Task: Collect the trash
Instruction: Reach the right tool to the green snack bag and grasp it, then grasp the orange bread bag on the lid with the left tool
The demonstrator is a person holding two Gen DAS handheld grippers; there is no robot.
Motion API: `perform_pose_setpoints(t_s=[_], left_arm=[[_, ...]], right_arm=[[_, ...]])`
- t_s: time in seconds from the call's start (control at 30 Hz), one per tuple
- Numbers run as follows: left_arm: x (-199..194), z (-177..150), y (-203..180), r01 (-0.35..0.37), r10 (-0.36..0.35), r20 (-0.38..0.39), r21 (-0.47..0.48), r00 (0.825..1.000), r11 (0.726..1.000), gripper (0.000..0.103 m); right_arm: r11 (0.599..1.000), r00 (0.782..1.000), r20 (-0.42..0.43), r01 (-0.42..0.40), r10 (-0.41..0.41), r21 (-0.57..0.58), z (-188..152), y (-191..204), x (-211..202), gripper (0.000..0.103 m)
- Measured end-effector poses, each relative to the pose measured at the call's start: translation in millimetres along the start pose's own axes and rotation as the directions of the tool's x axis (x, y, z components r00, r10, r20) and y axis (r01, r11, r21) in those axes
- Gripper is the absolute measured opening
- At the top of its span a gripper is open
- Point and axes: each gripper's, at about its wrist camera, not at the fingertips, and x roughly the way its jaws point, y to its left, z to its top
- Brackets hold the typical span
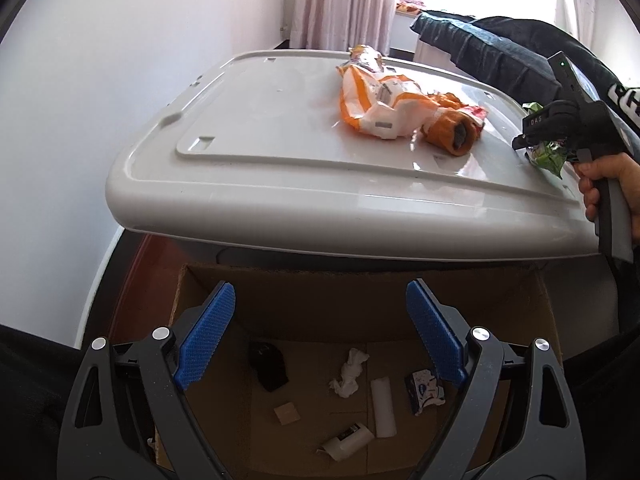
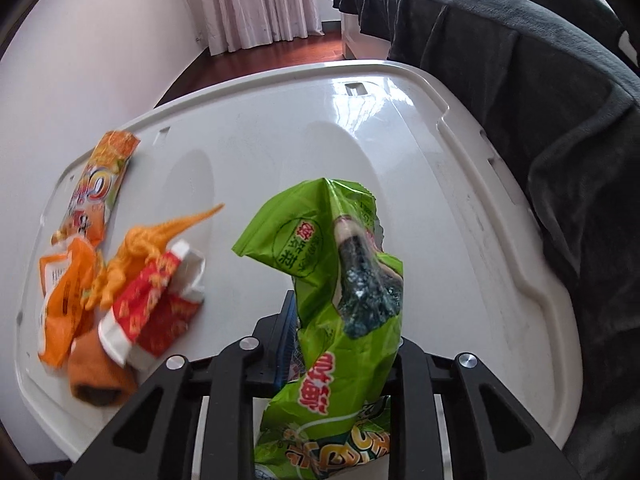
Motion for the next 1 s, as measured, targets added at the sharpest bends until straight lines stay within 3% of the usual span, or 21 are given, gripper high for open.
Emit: perform_pose_setpoints(t_s=[0.13, 0.3, 0.4, 0.53, 0.63, 0.83, 0.9, 1.0], left_arm=[[-12, 25, -2, 0.062, -0.062, 0.021, -0.006, 0.998, 0.998, 0.085], [-7, 99, -23, 0.177, -0.178, 0.042, 0.031, 0.983, 0.984, 0.091], [16, 146, -41, 0.199, -0.200, 0.039, 0.032, 0.979, 0.980, 0.091], [64, 187, -60, 0.200, -0.198, -0.044, 0.035, 0.979, 0.979, 0.091], [93, 196, -61, 0.187, -0.183, -0.101, 0.033, 0.978, 0.982, 0.091], [128, 188, -55, 0.236, -0.222, -0.185, 0.057, 0.957, 0.970, 0.091], [137, 188, -53, 0.199, -0.182, -0.183, 0.084, 0.966, 0.976, 0.091], [146, 191, -45, 0.198, -0.184, -0.176, 0.065, 0.967, 0.978, 0.090]], right_arm=[[0.998, 1.000, 0.016, 0.004, -0.003, -0.060, -12, 2, -6, 0.025], [0.996, 1.000, 0.014, -0.021, 0.022, -0.083, -17, -2, -12, 0.025], [0.996, 0.999, 0.011, -0.034, 0.035, -0.086, -16, -3, -10, 0.025], [0.995, 0.997, 0.001, -0.071, 0.071, -0.066, -11, -7, -8, 0.026], [0.994, 0.995, -0.005, -0.098, 0.098, -0.050, -10, -11, -7, 0.026], [0.993, 0.994, -0.006, -0.107, 0.106, -0.040, -9, -11, -5, 0.026], [0.994, 0.995, -0.005, -0.103, 0.103, -0.037, -10, -11, -5, 0.026], [0.994, 0.995, -0.006, -0.098, 0.098, -0.037, -10, -10, -5, 0.026]])
